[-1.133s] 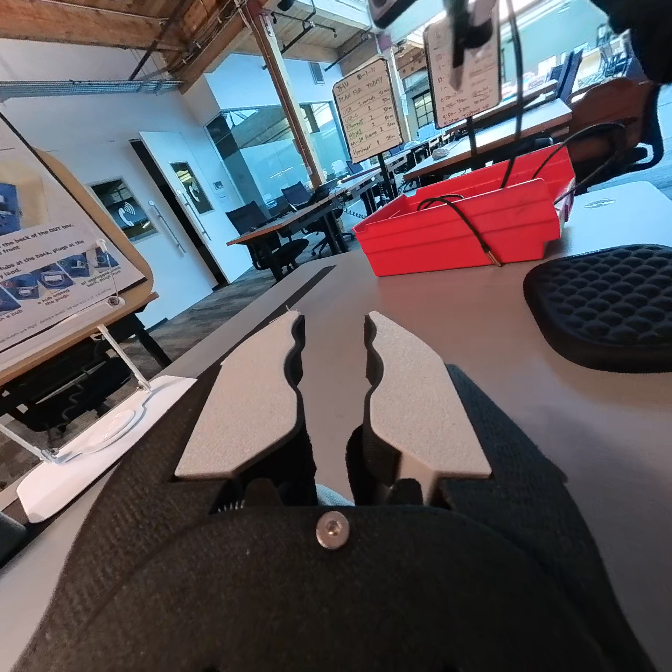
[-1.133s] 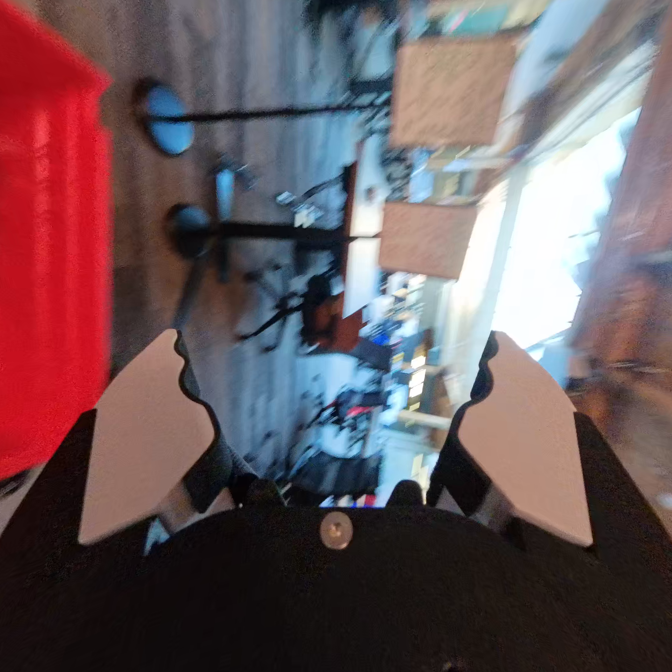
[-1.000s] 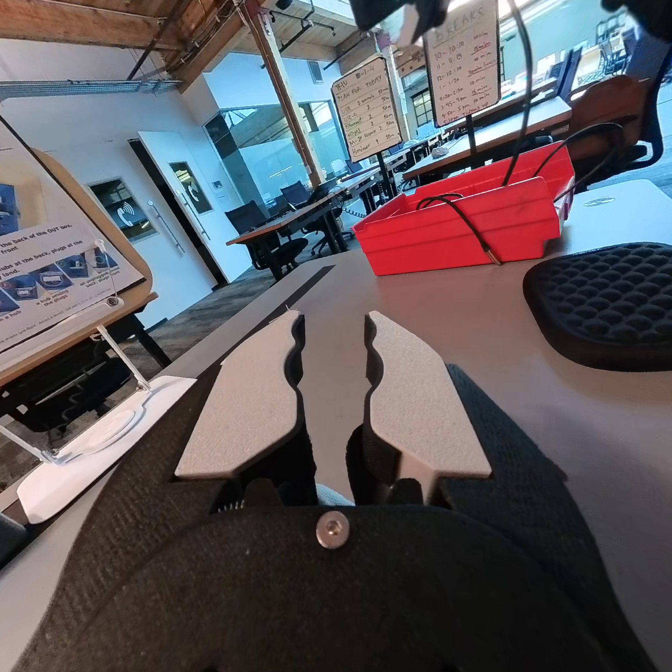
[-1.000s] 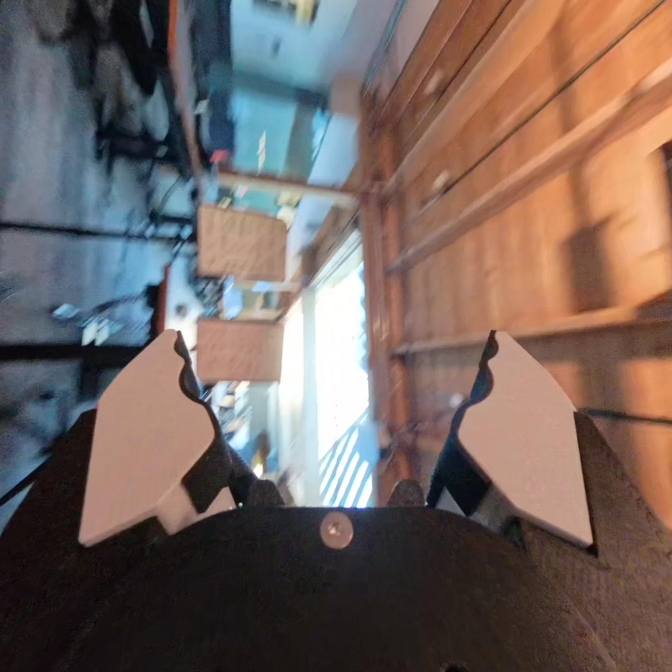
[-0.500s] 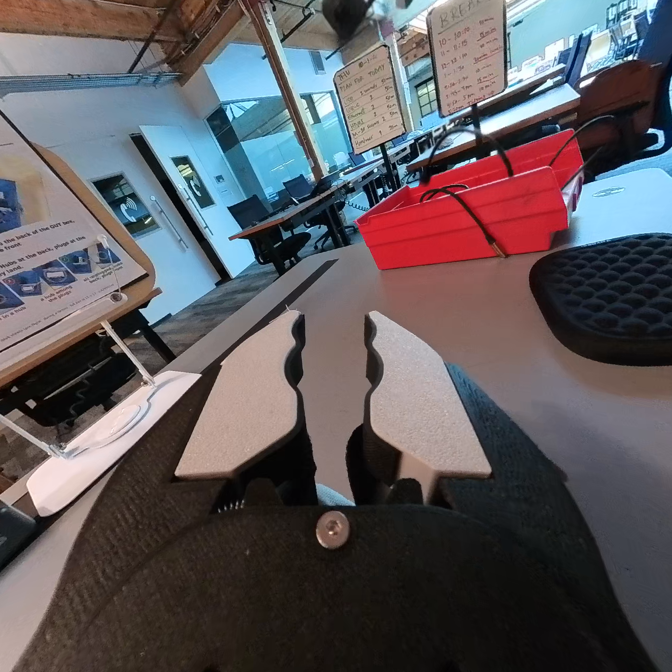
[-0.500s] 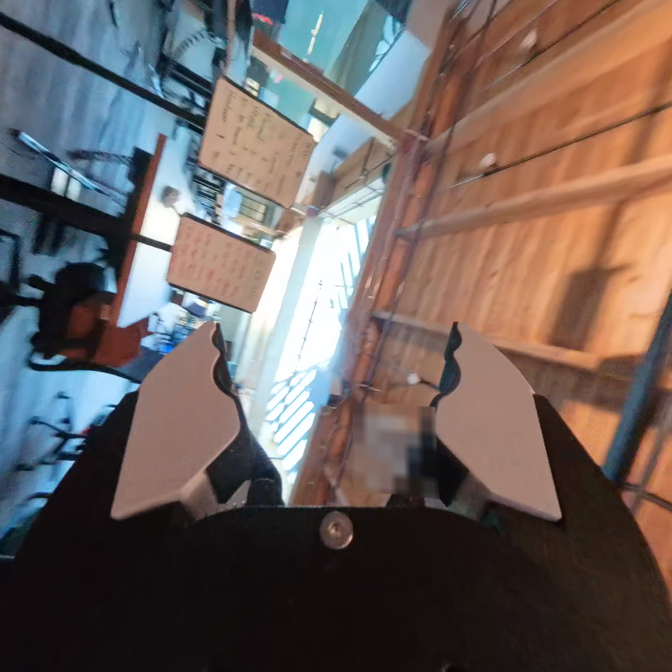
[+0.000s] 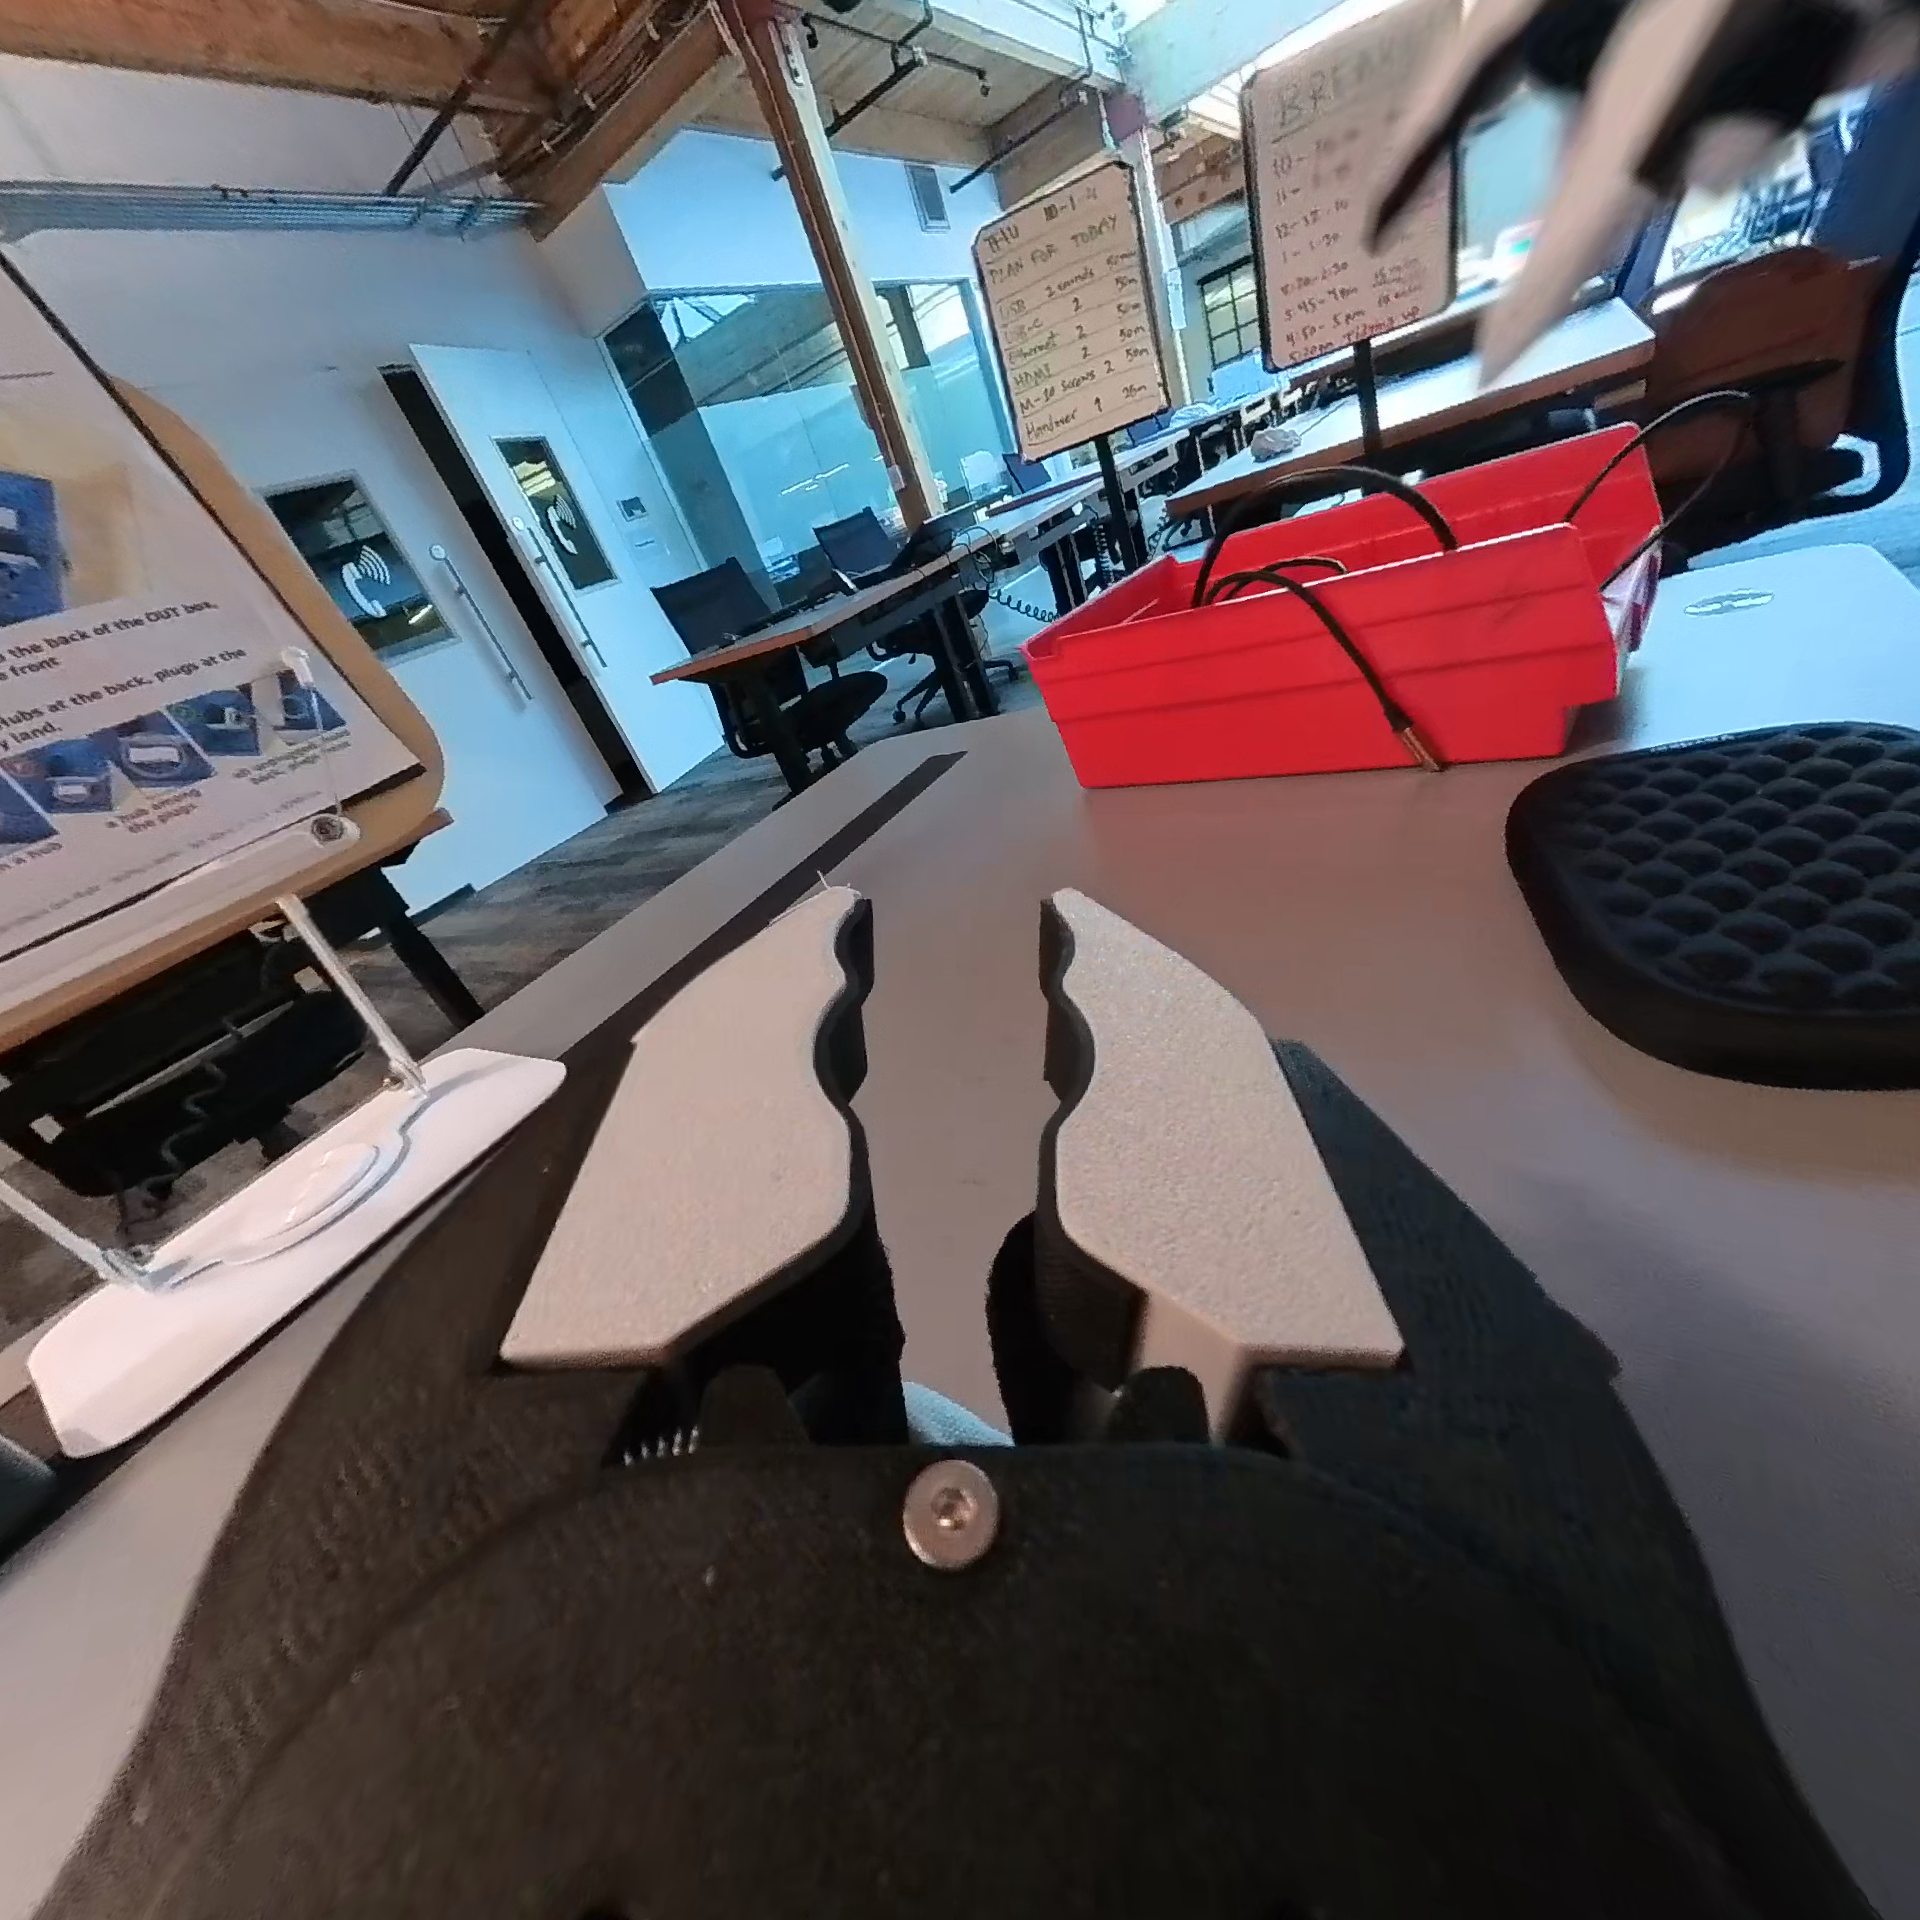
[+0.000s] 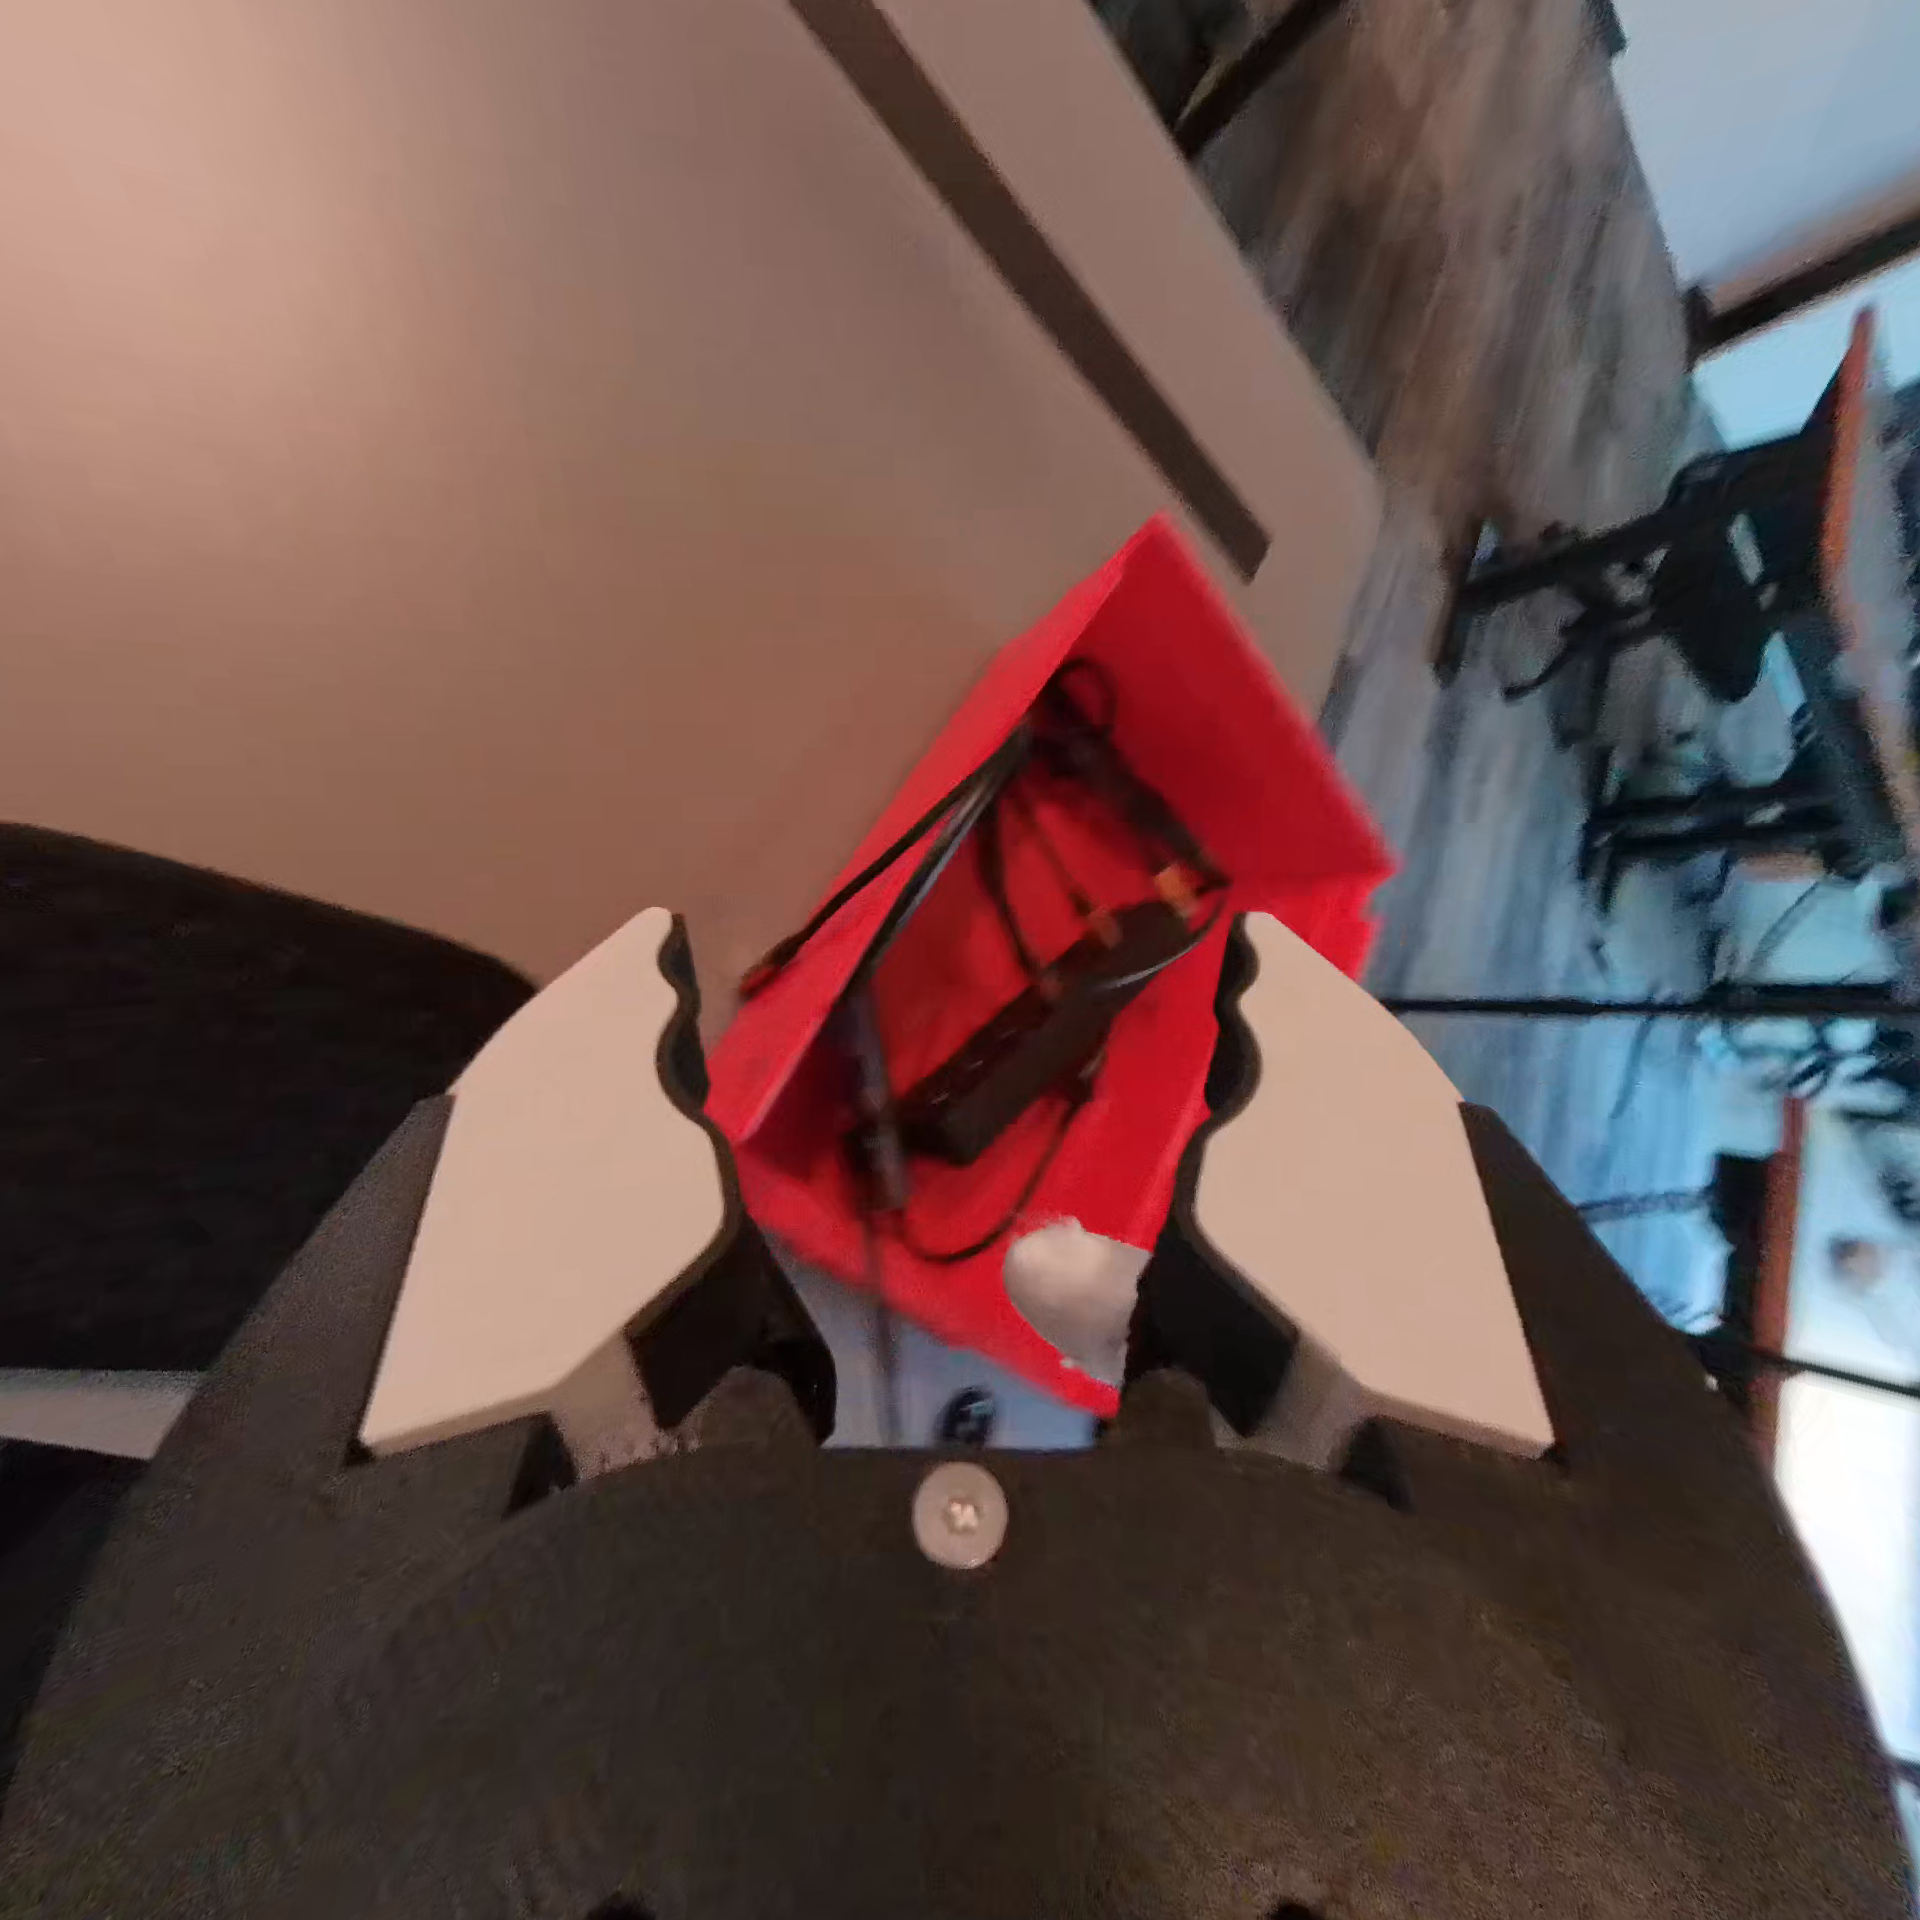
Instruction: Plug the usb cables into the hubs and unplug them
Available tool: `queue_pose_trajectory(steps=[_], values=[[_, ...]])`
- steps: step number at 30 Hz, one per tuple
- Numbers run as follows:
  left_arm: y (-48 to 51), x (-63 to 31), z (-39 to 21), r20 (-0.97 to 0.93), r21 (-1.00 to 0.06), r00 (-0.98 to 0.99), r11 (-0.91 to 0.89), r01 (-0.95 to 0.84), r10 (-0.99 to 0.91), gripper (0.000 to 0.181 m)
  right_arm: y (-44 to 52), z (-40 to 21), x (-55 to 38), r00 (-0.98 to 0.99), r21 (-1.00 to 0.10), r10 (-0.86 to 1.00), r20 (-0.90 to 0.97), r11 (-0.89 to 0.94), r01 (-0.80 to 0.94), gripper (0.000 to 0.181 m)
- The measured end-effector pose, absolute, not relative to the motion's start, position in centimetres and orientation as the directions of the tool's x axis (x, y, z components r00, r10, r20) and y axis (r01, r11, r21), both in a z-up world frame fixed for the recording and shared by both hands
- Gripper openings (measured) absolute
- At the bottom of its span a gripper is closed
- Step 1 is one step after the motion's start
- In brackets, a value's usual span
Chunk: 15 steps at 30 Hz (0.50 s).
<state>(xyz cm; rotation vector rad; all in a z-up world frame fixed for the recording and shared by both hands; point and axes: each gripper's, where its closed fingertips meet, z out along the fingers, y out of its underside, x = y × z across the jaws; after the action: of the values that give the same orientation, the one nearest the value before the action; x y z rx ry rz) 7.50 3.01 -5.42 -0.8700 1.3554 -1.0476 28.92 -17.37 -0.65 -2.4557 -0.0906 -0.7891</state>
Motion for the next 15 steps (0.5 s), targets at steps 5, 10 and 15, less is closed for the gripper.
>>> queue_pose_trajectory(steps=[5,10,15], values=[[3.6,7.5,-5.4,-0.272,-0.960,-0.061,0.266,0.087,-0.960,0.030,-22.2,-11.7,29.1,0.851,-0.567,-0.391,0.350,-0.812,-0.140,0.079],[3.5,7.5,-5.1,-0.269,-0.960,-0.064,0.262,0.097,-0.961,0.030,-18.8,-13.5,29.4,0.865,-0.701,-0.391,0.315,-0.710,-0.066,0.012],[3.2,7.4,-4.8,-0.274,-0.958,-0.069,0.266,0.107,-0.959,0.030,-15.0,-13.5,28.3,0.858,-0.553,-0.197,0.473,-0.825,0.115,0.018]])
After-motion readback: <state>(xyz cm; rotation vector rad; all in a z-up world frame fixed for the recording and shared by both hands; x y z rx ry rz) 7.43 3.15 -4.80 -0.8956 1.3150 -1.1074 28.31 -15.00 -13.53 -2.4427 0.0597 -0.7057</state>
